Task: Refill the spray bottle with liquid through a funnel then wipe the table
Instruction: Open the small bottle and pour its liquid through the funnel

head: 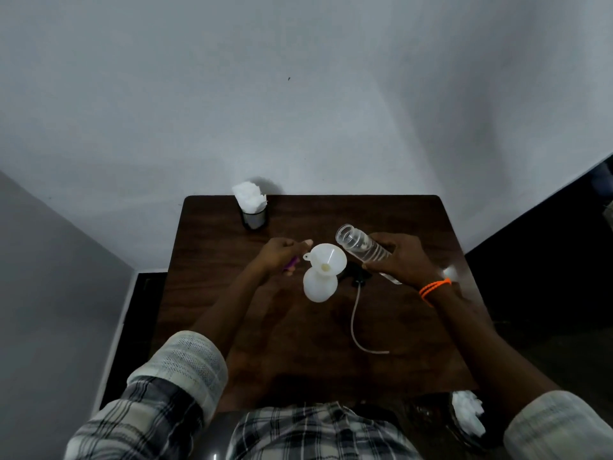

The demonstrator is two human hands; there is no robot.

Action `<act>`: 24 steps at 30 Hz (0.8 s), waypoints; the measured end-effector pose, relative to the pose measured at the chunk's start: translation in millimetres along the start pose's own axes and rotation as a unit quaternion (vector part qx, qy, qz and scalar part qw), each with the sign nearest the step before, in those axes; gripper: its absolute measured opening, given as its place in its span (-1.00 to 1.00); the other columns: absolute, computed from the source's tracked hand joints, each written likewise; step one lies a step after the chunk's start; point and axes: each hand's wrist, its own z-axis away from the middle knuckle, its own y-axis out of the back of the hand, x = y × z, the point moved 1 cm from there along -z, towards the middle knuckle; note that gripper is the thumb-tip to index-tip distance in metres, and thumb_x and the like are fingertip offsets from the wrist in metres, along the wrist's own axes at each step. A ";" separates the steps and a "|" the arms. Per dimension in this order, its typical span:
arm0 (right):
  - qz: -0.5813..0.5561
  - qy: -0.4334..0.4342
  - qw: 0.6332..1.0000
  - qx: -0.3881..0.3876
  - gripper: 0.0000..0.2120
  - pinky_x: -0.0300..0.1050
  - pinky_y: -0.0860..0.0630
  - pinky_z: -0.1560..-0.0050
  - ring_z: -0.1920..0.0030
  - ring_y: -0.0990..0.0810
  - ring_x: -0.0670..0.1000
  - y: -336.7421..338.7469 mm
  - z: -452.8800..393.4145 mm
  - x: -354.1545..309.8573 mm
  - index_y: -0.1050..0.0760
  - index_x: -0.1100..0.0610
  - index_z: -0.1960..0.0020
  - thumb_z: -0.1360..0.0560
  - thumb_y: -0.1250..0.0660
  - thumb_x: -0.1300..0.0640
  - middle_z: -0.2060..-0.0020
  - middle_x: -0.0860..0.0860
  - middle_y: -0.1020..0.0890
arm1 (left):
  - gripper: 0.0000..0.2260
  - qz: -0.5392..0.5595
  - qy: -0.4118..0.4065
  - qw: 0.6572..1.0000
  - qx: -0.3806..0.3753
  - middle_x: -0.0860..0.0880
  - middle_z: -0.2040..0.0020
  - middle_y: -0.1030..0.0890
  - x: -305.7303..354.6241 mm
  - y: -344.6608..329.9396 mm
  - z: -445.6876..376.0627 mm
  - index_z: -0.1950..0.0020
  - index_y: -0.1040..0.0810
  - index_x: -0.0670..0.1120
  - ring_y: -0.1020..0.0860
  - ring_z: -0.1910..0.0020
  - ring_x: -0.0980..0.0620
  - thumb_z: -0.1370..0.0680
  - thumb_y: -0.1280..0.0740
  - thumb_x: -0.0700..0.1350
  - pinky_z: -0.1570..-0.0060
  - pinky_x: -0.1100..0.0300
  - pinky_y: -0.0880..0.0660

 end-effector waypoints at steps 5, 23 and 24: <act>-0.001 0.013 1.000 0.002 -0.42 0.08 -0.64 -0.12 -0.05 -0.71 -0.12 0.7 3.9 1.6 -0.68 0.06 -0.20 -0.20 -0.70 0.07 -0.04 -0.08 -0.74 | -0.66 0.009 0.006 0.999 -0.038 -0.09 0.37 -0.54 -5.8 -3.6 0.8 0.10 -0.61 -0.21 -0.48 0.48 0.02 -0.60 -0.39 0.08 0.48 0.22 -0.44; 0.081 0.091 0.992 -0.020 -0.54 0.09 -0.64 0.13 0.13 -0.73 -0.04 10.5 -0.5 -2.6 -0.68 0.04 -0.11 -0.24 -0.68 0.10 0.10 -0.02 -0.75 | -0.75 0.028 -0.053 0.996 -0.063 -0.07 0.40 -0.48 -16.0 -10.0 5.8 0.17 -0.56 -0.16 -0.44 0.45 0.04 -0.61 -0.41 -0.01 0.39 0.19 -0.45; 0.089 0.098 0.991 -0.020 -0.55 0.09 -0.64 0.14 0.14 -0.73 -0.02 11.4 -0.4 -3.9 -0.68 0.04 -0.10 -0.24 -0.67 0.10 0.11 -0.01 -0.75 | -0.75 0.028 -0.053 0.996 -0.062 -0.07 0.40 -0.48 -17.3 -9.6 5.8 0.17 -0.56 -0.15 -0.44 0.45 0.04 -0.61 -0.41 -0.01 0.39 0.19 -0.44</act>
